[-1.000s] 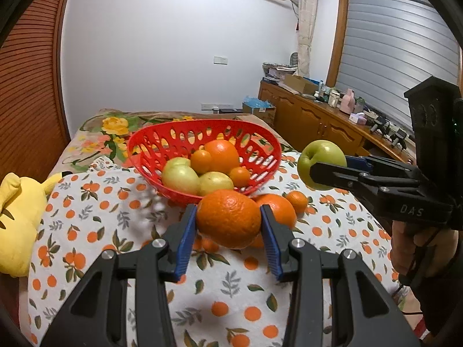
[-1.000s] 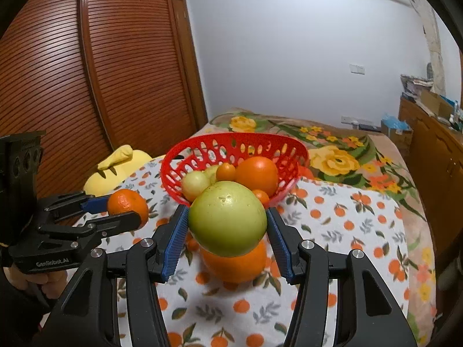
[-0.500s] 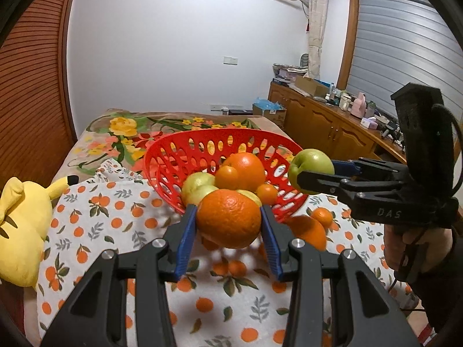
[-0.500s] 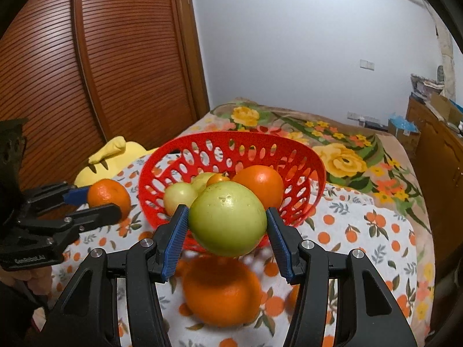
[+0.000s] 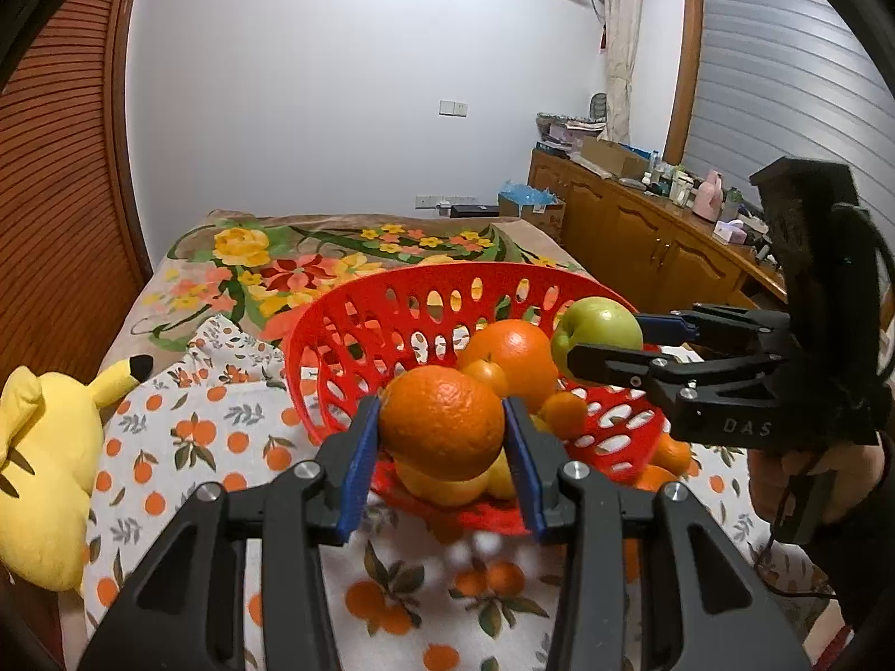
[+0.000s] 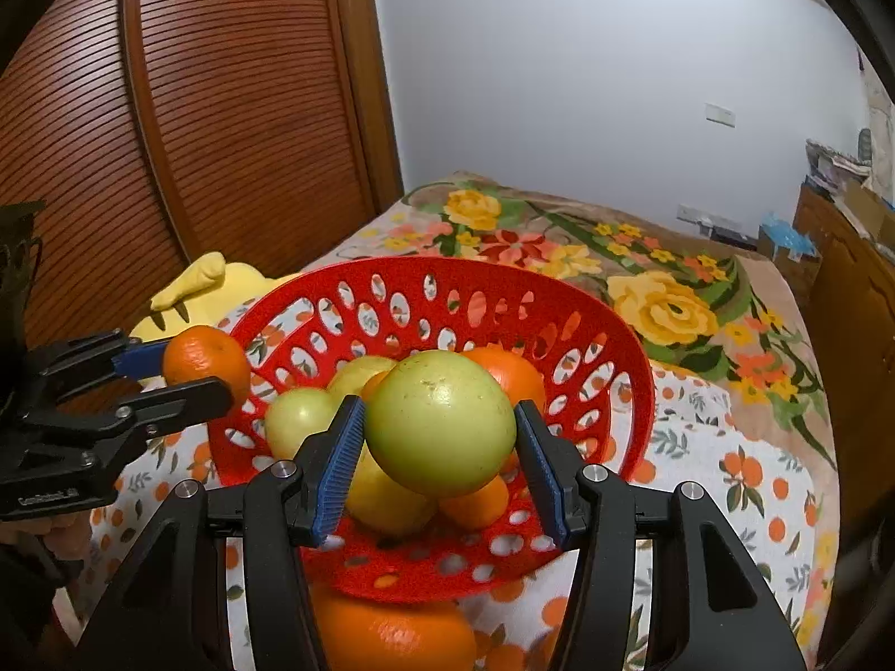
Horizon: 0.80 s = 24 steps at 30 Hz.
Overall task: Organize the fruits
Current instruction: 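Carry the mandarin and the green apple over the red basket with both tools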
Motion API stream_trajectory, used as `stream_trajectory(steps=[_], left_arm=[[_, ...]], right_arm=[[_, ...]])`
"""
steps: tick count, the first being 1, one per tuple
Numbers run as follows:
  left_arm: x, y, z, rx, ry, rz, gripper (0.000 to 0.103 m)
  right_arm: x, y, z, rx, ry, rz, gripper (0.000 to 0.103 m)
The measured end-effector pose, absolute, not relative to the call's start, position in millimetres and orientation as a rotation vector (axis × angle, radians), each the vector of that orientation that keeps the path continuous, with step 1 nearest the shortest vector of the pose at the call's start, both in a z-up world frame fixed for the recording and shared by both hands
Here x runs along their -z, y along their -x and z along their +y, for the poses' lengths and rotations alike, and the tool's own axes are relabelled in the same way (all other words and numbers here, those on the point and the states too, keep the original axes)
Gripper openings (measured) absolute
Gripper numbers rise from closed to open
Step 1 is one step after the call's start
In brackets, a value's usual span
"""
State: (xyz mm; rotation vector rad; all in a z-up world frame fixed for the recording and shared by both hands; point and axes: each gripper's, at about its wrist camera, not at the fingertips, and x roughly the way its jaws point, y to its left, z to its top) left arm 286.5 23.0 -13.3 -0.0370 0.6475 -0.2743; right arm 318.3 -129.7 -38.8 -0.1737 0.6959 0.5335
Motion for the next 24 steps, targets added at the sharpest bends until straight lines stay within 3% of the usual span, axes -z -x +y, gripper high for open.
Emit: stream_trajectory(steps=[18, 20, 24], left_arm=[[32, -335, 35, 0.218, 0.063, 0.702, 0.044], [33, -335, 38, 0.218, 0.078, 0.701, 0.052], [31, -331, 44, 0.206, 0.091, 0.685, 0.055]], right_arm=[[36, -347, -116, -0.55, 0.202, 0.702, 0.055], [37, -350, -114, -0.551, 0.202, 0.709, 0.055], [37, -357, -111, -0.556, 0.192, 0.722, 0.055]])
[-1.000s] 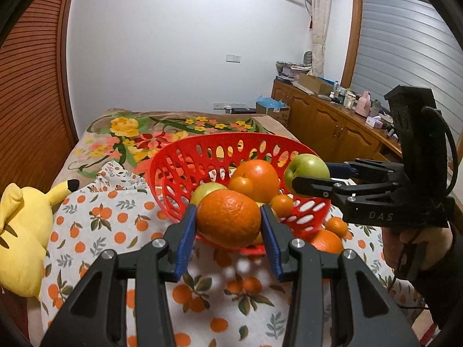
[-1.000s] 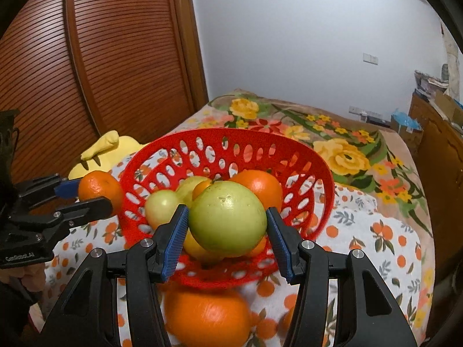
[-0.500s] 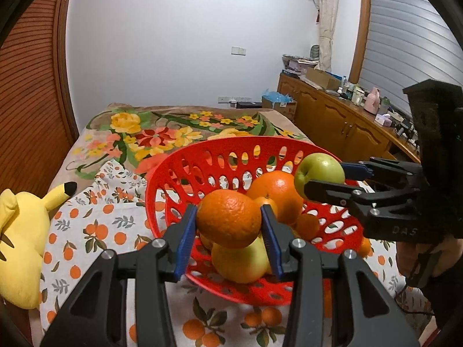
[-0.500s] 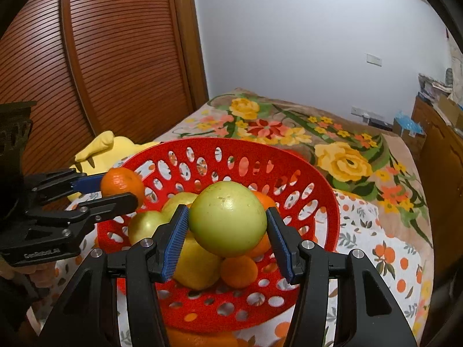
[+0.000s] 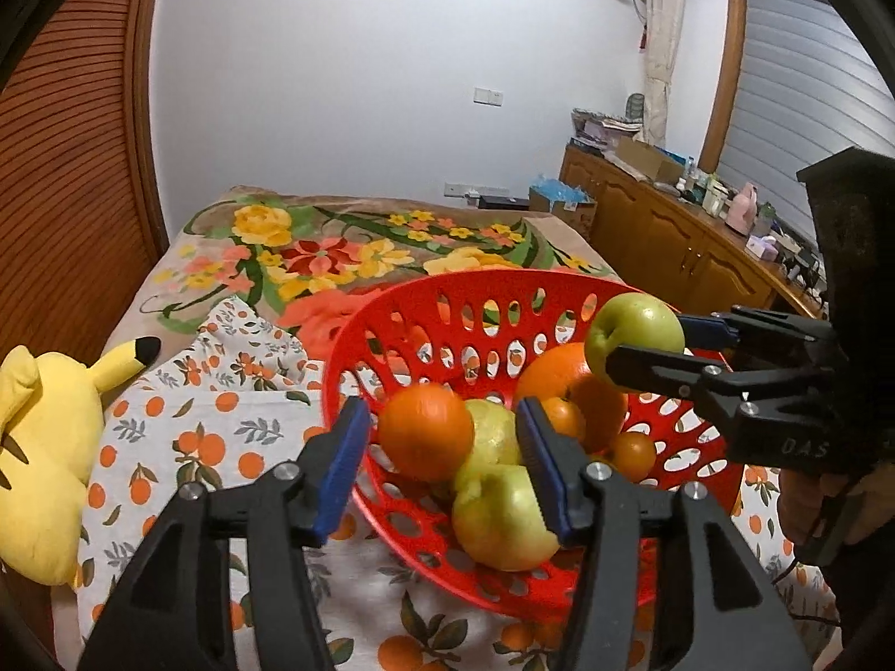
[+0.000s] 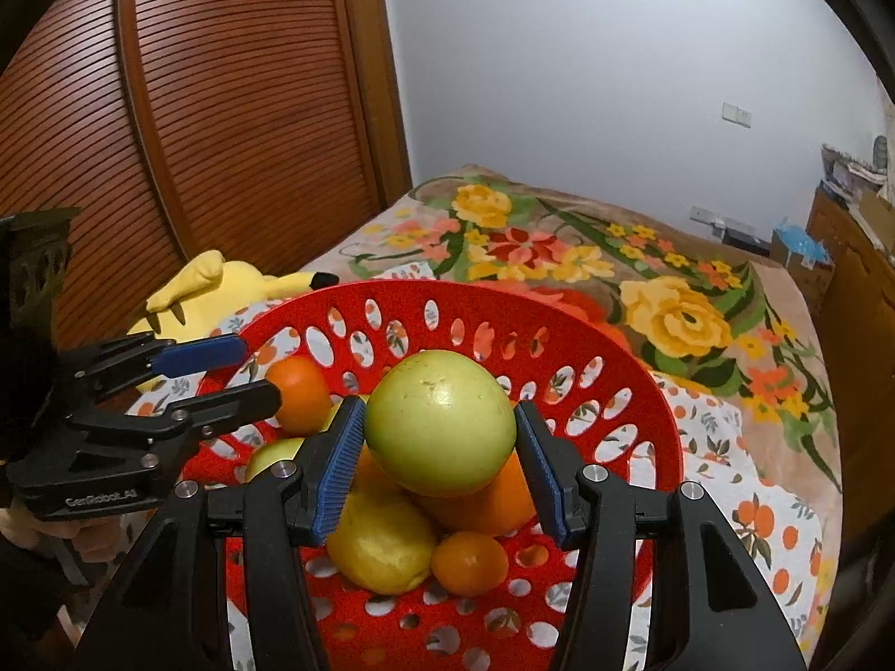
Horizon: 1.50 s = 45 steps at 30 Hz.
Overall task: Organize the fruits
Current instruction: 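Carry the mandarin and the green apple over the red basket with both tools, then open the left tool over the basket while the right tool lowers and releases the apple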
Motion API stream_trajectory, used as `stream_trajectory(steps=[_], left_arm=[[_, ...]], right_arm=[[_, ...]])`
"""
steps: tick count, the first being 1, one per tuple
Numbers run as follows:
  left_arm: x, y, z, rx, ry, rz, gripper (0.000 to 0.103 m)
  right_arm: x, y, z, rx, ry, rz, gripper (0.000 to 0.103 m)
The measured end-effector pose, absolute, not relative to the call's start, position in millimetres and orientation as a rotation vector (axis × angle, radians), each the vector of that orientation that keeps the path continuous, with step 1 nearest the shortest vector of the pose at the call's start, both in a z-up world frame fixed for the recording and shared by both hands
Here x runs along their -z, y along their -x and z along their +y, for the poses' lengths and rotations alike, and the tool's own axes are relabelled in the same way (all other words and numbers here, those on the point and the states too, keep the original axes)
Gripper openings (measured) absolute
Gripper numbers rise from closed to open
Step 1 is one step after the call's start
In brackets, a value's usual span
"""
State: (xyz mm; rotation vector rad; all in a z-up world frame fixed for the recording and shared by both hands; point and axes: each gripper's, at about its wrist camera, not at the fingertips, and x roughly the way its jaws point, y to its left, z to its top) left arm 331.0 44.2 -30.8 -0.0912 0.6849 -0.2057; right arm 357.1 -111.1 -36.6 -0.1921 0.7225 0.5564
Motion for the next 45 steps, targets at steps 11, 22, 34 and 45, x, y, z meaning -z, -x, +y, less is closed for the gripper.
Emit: stream_trajectory(steps=[11, 22, 34, 45], left_arm=[[21, -316, 56, 0.196, 0.097, 0.651, 0.055], [16, -303, 63, 0.178, 0.092, 0.635, 0.055], [17, -296, 65, 0.178, 0.09, 0.644, 0.055], [13, -281, 51, 0.209, 0.066, 0.64, 0.055]], right_arm=[[39, -365, -93, -0.568, 0.246, 0.747, 0.055], [44, -377, -75, -0.583, 0.265, 0.793, 0.055], [46, -386, -78, -0.535, 0.253, 0.811, 0.056], [26, -368, -94, -0.518, 0.237, 0.742, 0.061]])
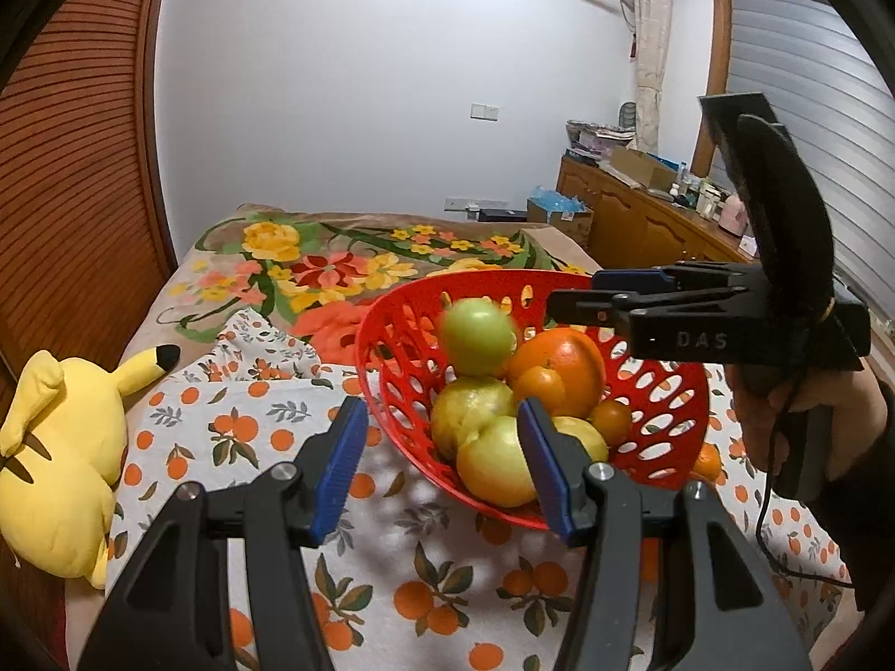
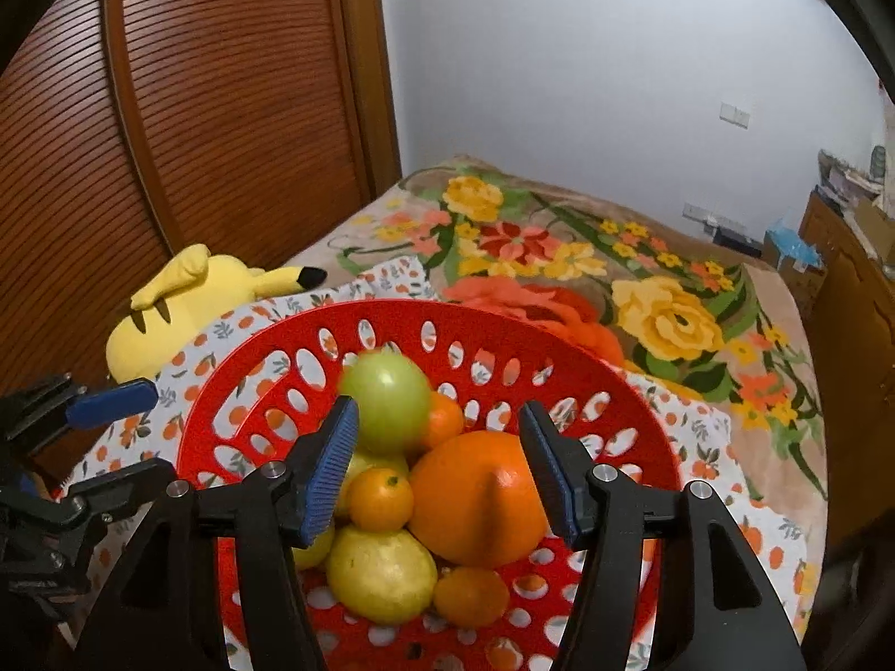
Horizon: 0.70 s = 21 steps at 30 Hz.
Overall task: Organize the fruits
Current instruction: 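Open the left tool over the basket while the right tool lowers and releases the apple, then withdraw both tools toward the large orange and a mandarin on the sheet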
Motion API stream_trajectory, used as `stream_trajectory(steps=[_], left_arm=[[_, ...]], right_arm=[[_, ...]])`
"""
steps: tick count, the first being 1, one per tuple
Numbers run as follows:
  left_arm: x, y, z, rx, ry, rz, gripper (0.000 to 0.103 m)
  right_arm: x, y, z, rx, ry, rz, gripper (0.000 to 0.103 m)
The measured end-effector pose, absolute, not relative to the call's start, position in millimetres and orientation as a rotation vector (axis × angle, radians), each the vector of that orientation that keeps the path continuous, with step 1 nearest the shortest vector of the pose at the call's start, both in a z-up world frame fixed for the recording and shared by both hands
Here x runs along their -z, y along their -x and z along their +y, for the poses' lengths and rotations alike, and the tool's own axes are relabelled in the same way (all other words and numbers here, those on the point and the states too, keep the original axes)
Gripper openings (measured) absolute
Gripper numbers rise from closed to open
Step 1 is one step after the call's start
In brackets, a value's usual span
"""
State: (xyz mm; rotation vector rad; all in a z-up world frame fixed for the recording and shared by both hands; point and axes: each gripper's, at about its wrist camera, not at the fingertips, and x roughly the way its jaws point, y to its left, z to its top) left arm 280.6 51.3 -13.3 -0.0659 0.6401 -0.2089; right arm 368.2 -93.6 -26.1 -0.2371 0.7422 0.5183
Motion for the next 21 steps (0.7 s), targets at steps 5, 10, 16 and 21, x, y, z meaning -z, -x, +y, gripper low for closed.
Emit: stream_trajectory(steps=[5, 10, 16, 21], left_arm=[[10, -268, 42, 0.234, 0.061, 0.632, 0.055], [7, -254, 31, 0.259, 0.059, 0.621, 0.055], [7, -239, 15, 0.288, 0.051, 0.624, 0.055], [8, -231, 3, 0.31, 0.043, 0.627, 0.055]], right_arm=[[21, -337, -117, -0.499, 0.232, 0.704, 0.061], [16, -303, -142, -0.48, 0.199, 0.67, 0.061], [12, -270, -168, -0.482, 0.159, 0.652, 0.061], [17, -258, -189, -0.452, 0.155, 0.662, 0.061]])
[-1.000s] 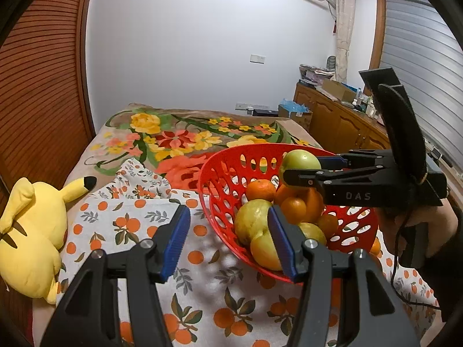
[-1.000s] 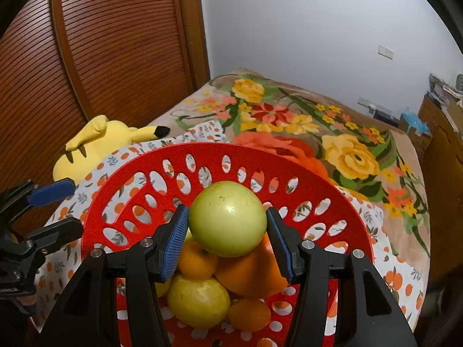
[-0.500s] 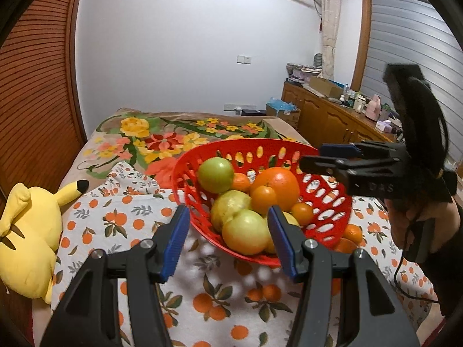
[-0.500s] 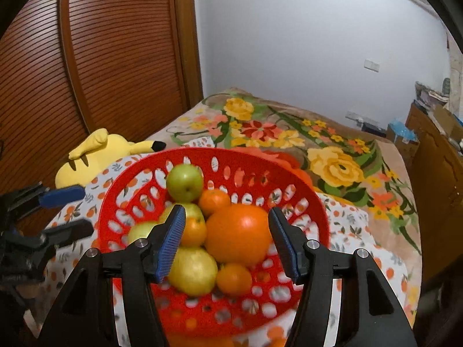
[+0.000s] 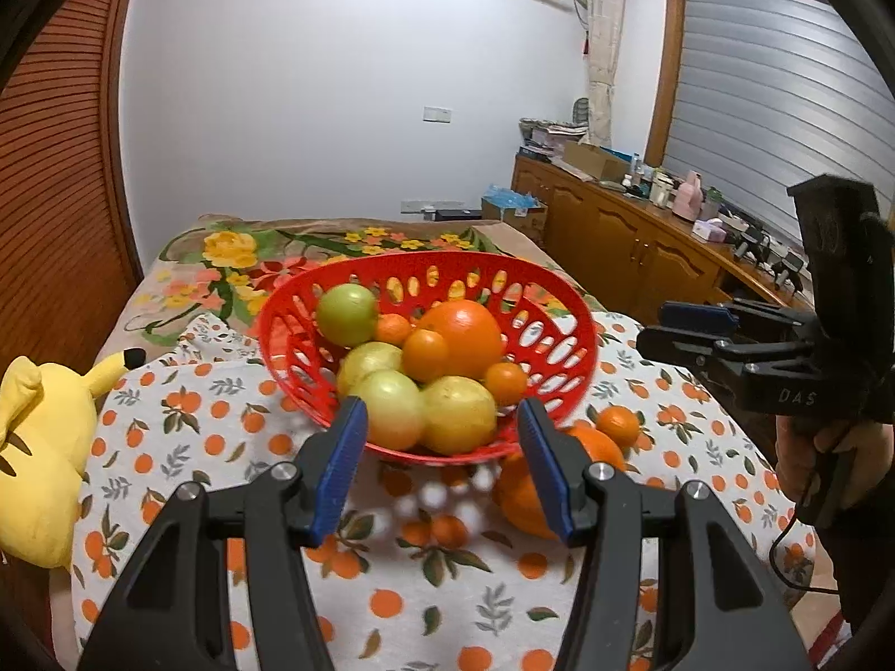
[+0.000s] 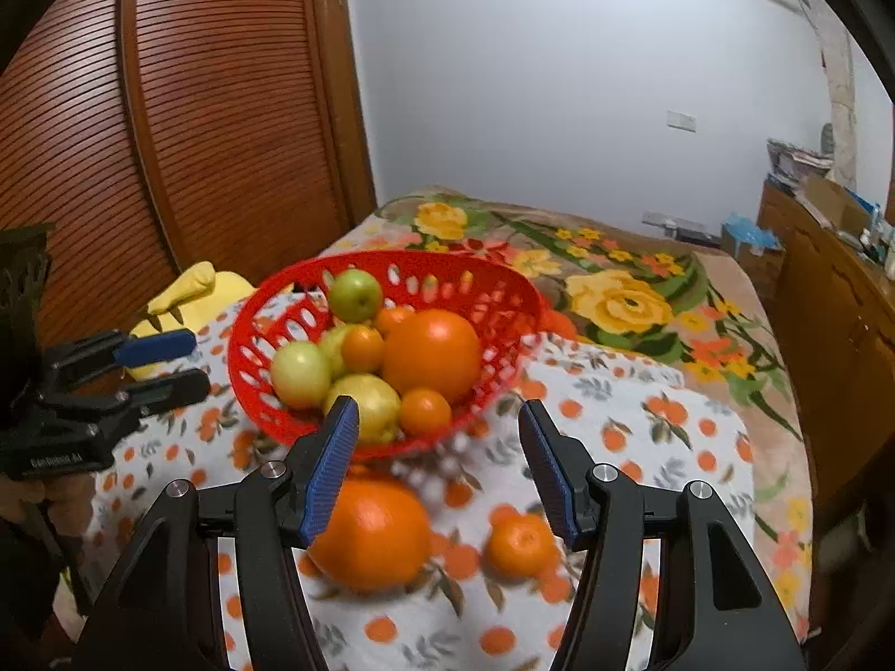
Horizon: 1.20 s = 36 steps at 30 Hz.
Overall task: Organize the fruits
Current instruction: 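Withdraw both tools toward the large orange and a mandarin on the sheet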
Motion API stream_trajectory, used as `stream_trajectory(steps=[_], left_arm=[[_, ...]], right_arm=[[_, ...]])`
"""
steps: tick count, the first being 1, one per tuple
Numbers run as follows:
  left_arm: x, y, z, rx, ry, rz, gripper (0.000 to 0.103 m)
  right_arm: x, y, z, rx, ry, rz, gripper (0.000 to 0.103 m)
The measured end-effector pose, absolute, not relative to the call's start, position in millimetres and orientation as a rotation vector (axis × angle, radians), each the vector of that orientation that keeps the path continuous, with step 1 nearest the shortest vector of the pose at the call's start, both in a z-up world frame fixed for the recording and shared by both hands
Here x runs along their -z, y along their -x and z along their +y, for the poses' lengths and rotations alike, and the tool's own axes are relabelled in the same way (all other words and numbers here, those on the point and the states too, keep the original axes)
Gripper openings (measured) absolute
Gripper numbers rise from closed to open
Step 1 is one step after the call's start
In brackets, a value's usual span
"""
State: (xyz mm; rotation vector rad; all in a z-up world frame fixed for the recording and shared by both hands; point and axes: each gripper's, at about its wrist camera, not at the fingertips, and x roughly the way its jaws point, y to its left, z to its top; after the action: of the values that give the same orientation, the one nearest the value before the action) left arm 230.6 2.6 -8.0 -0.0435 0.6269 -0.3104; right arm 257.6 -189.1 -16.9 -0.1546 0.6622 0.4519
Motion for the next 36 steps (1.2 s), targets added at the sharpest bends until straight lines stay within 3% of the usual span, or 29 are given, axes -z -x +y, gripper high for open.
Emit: stream_trajectory(steps=[9, 20, 36], left_arm=[[18, -223, -23, 0.346, 0.024, 0.654, 0.055], [37, -228, -38, 0.356, 0.008, 0.708, 0.055], [45, -226, -45, 0.377, 0.015, 0.731, 0.055]], right_arm=[[47, -252, -226, -0.391, 0.139, 0.73, 0.061], [91, -267, -232, -0.396, 0.131, 0.84, 0.052], [114, -285, -231, -0.413, 0.118, 0.915, 0.049]])
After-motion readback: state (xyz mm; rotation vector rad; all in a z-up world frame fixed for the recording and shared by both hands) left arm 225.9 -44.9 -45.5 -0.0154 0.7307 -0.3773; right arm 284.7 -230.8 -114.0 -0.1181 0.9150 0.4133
